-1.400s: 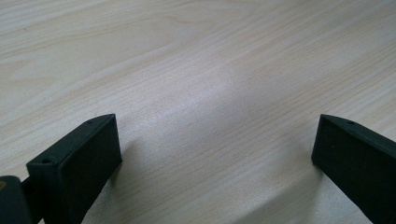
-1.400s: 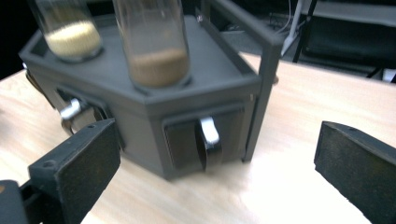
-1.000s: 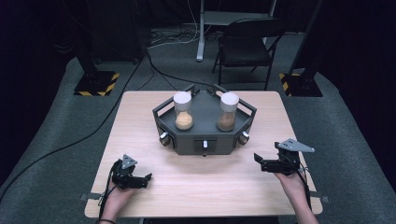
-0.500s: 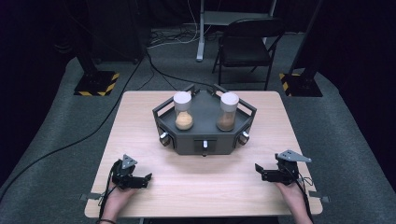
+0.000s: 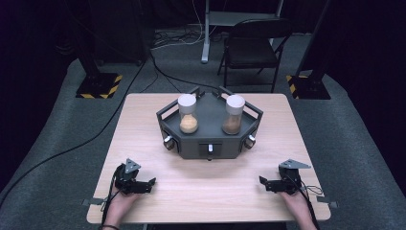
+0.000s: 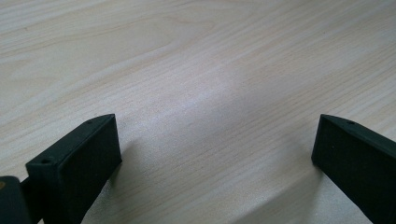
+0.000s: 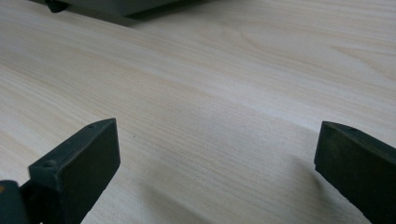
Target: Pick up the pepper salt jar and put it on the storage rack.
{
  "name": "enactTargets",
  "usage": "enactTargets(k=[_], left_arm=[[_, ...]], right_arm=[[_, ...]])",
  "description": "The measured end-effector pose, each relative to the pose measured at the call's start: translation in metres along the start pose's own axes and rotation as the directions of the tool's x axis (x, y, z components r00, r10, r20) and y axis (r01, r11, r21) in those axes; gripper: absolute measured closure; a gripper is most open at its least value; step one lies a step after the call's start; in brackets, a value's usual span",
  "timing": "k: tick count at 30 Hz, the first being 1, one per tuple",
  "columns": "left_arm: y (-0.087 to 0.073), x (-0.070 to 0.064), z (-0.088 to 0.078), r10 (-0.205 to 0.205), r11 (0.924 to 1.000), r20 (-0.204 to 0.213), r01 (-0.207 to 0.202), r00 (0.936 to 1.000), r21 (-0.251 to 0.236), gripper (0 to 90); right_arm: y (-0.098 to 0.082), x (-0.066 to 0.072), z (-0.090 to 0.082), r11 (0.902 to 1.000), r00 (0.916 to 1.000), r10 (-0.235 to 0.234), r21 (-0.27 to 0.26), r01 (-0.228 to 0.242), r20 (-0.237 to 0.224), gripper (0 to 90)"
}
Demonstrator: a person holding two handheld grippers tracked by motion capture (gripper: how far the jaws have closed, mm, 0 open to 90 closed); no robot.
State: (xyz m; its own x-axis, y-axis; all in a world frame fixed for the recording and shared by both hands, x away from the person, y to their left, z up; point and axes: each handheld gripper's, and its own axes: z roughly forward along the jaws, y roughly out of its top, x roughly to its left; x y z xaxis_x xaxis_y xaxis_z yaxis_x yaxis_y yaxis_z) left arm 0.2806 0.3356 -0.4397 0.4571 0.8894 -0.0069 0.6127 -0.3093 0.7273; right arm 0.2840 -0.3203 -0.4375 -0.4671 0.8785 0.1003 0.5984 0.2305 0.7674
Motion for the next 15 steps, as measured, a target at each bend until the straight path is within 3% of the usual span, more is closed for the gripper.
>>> enactTargets(k=[11, 14, 15], left_arm=[[0.000, 0.000, 0.000, 0.000, 1.0000, 0.000, 0.000, 1.0000, 0.000, 1.0], [0.000, 0.000, 0.000, 0.000, 1.0000, 0.000, 0.000, 1.0000, 0.000, 1.0], [0.000, 0.000, 0.000, 0.003, 1.0000, 0.000, -0.003, 1.0000, 0.002, 1.0]], right_arm=[[0.003, 0.010, 0.002, 0.9986, 0.9992, -0.035, 0.041, 0.034, 0.019, 0.0], [0.004, 0.015, 0.004, 0.9968, 0.9974, -0.062, 0.053, 0.060, 0.036, 0.0], [0.006, 0.020, 0.005, 0.9934, 0.9940, -0.096, 0.068, 0.092, 0.052, 0.0]])
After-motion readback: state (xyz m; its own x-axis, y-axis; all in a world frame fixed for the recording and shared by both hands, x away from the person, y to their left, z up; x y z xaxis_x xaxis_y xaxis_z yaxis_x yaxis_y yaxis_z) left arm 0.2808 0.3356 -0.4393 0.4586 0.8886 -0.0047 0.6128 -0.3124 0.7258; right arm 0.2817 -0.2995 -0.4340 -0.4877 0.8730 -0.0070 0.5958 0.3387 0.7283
